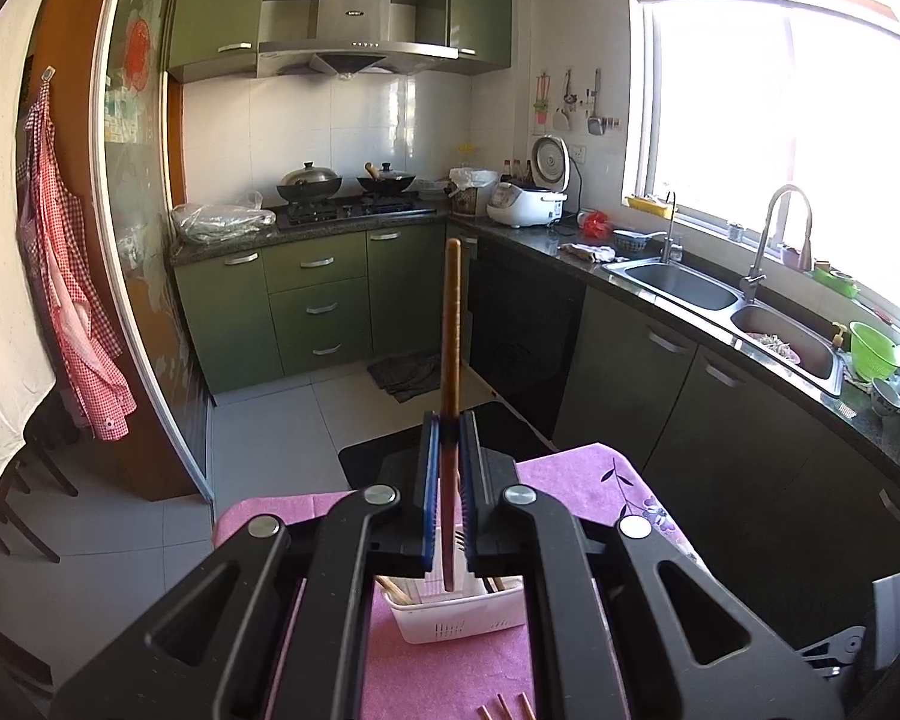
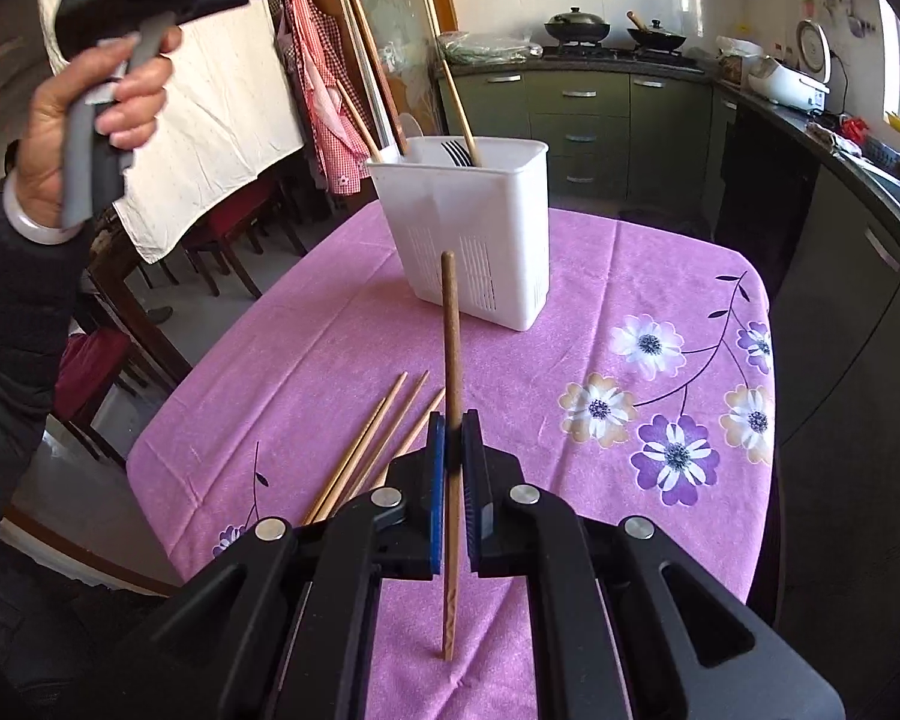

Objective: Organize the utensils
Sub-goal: 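Lower the chopstick into the caddy with the right gripper while the left opens, then grasp a wooden chopstick from the table pile with the left gripper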

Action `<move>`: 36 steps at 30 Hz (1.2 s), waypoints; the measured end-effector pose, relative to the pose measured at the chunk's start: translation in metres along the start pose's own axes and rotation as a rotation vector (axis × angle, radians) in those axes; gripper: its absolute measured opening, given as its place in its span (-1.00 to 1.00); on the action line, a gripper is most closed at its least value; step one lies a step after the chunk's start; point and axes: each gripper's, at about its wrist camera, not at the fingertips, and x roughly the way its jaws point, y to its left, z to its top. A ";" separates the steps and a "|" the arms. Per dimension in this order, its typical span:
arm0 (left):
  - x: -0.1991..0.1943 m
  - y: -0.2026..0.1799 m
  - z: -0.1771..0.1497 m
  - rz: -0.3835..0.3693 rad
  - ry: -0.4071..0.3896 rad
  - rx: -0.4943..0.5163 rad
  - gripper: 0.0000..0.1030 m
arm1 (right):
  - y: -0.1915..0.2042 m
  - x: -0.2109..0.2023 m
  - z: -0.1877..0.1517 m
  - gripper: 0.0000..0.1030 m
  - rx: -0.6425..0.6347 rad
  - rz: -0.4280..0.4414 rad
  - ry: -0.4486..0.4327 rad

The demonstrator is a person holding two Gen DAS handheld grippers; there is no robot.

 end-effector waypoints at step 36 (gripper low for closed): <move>-0.054 0.016 -0.121 -0.057 0.181 0.027 -0.15 | -0.011 0.022 0.231 -0.87 0.036 -0.118 -0.277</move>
